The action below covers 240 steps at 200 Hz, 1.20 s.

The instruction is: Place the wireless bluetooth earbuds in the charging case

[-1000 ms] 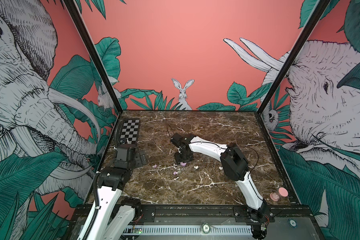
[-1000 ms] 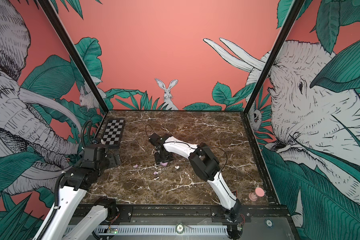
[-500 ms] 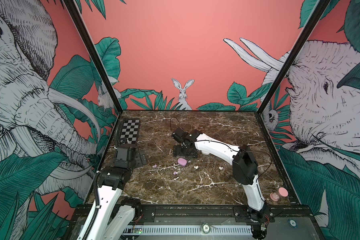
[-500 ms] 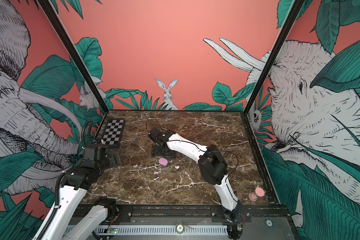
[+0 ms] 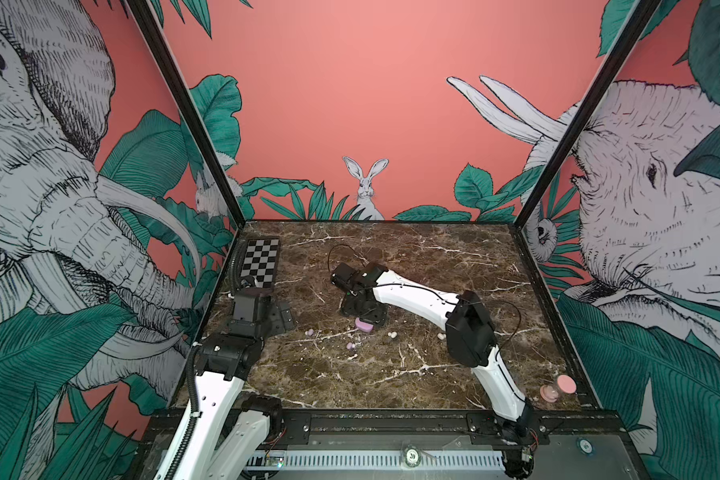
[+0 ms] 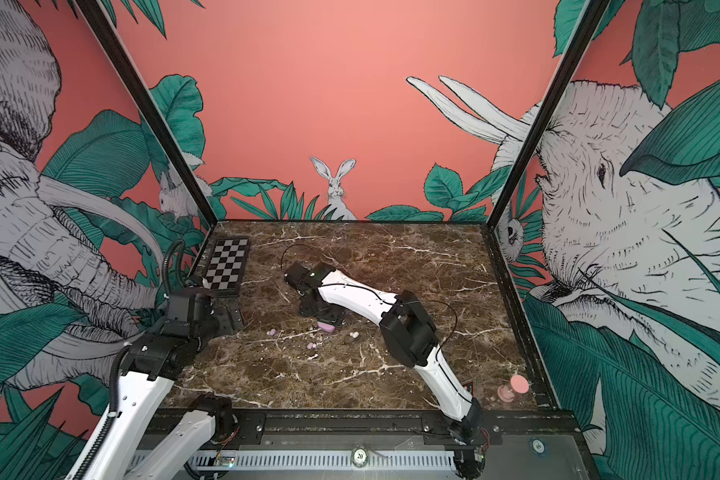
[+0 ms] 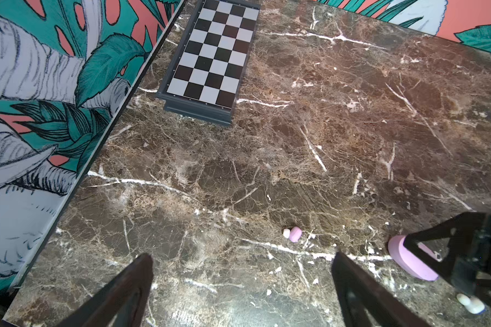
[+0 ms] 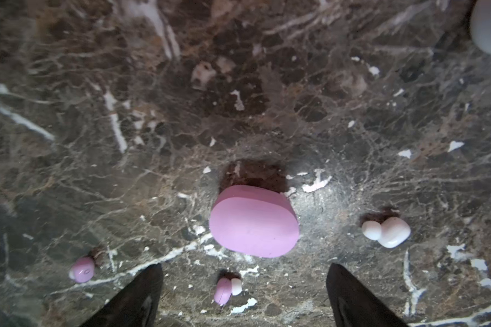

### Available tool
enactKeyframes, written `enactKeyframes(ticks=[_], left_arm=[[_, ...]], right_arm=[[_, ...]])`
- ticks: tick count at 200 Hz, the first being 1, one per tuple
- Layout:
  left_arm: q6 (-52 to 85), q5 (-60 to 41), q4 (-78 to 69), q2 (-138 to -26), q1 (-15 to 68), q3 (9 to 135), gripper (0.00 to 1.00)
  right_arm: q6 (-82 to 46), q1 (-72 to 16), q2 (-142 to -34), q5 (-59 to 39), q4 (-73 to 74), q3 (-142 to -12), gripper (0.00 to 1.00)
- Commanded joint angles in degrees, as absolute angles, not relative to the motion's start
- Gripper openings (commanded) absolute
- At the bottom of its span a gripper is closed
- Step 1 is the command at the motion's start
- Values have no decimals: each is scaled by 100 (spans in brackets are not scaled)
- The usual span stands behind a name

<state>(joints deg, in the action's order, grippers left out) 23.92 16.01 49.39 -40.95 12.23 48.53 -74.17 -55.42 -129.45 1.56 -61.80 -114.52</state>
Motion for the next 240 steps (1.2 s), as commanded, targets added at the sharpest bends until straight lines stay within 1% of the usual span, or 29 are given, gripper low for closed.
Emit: enactKeyframes(ticks=[1, 25, 54, 112, 163, 218, 240], left_arm=[[2386, 1566, 4939, -4054, 1239, 4817, 99], [2384, 1562, 4939, -4051, 1239, 4812, 99], [2377, 1550, 4939, -4037, 1239, 4812, 99], [2378, 1546, 4935, -4014, 1239, 4816, 99], [2380, 1529, 4931, -4025, 1239, 4812, 99], [2380, 1529, 4931, -4030, 1239, 4816, 99], [2375, 1520, 4931, -4034, 1240, 4813, 99]], right_arm=[[-7753, -5564, -13085, 305, -6562, -11696, 88], [-7857, -5571, -13222, 253, -6421, -11678, 87], [-8013, -5576, -13330, 235, -6334, -11705, 81], [-8041, -5567, -13491, 149, -6184, -11696, 78], [-8038, -5568, -13430, 366, -6185, -11674, 73], [-8123, -5596, -13302, 465, -6173, -11577, 72], [-8225, -5619, -13217, 482, -6023, -11404, 70]])
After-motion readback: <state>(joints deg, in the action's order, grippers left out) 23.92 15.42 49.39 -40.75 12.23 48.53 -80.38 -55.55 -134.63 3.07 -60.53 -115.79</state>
